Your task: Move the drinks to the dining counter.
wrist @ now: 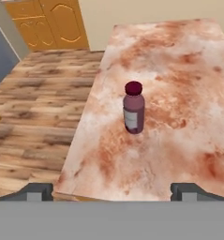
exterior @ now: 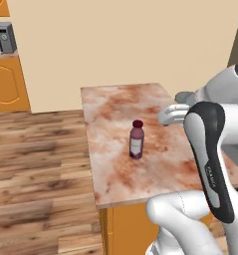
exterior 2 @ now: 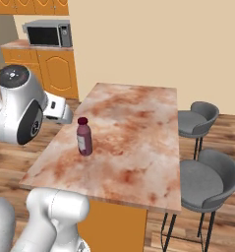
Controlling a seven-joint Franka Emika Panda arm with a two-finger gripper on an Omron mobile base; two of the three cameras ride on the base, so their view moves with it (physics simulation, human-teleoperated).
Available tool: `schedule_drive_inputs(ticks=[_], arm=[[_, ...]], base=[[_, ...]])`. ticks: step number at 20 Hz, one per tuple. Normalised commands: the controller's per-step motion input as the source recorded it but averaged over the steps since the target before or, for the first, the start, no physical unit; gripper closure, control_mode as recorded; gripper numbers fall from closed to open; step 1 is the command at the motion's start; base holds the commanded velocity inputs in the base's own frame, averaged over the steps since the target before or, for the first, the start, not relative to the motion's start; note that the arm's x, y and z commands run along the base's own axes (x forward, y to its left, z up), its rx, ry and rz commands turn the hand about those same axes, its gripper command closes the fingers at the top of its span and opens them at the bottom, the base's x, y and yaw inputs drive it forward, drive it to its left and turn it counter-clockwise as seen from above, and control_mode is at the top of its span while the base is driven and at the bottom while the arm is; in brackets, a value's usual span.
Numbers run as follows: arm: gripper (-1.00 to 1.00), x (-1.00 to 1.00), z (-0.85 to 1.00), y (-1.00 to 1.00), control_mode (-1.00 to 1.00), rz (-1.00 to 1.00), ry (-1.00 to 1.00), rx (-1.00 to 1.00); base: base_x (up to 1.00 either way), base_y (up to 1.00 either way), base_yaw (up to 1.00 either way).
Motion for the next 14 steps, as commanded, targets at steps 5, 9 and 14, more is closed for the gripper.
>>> schedule_drive_inputs(ticks=[5,9,14], arm=[[-1.00,-0.50,0.13,0.01,-1.00,0.00,0.00,-0.11],[-1.00,-0.31,0.15,0.00,-1.00,0.00,0.16,-0.13],[-1.00,-0.02,0.14,0.00,-1.00,0.00,0.14,-0.04]], base=[[0.00,0.00,0.00],[0.00,0.00,0.00],[0.00,0.00,0.00]])
